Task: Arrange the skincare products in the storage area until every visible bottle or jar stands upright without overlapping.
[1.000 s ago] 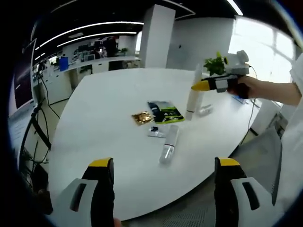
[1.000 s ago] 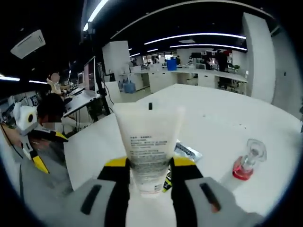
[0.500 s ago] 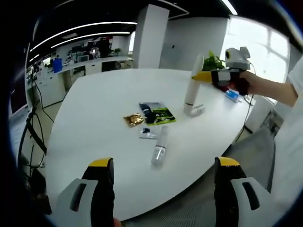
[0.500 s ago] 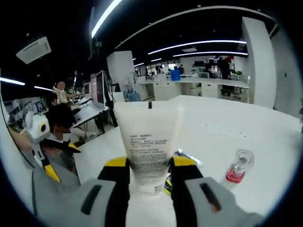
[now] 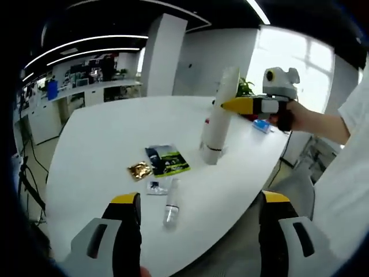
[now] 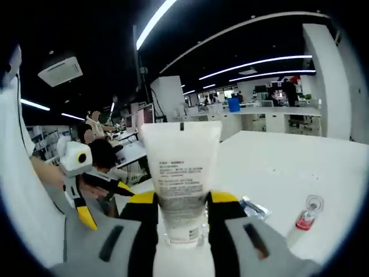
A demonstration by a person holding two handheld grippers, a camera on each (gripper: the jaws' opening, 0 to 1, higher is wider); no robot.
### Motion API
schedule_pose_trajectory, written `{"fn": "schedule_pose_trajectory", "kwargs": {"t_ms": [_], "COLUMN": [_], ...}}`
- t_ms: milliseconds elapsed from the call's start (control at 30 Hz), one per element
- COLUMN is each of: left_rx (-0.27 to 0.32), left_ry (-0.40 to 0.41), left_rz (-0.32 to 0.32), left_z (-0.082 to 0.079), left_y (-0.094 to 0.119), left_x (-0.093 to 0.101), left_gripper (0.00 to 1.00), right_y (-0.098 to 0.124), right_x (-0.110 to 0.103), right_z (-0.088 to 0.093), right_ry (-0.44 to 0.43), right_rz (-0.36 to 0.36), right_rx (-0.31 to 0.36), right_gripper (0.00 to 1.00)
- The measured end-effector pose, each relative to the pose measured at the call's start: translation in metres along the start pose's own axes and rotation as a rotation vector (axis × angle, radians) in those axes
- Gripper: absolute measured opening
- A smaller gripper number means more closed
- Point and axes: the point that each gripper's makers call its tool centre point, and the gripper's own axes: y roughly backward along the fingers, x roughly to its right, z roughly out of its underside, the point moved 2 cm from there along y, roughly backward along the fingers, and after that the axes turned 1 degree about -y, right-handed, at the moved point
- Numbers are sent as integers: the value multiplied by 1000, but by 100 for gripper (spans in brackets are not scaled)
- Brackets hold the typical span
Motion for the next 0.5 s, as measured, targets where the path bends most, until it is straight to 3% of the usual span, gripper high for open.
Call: {"fn": "schedule_pose_trajectory", "kwargs": {"t_ms": [233,333,500], "left_rx": [38,69,136], "left_ry": [9,33,43], "left_rz": [110,178,238], "left_z": [-13,-28,-57], "left_y": [-9,-11,-9], "left_x": [26,39,46], "left_gripper": [80,76,71], "right_y": [4,6,10], "right_x": [-35,-48,-63], "right_z": [-6,-13,-29], "right_ry": [-13,-44,-85], "right_rz": [-167,-236,-313], "right_rx": [3,20,74], "right_gripper": [33,33,32]}}
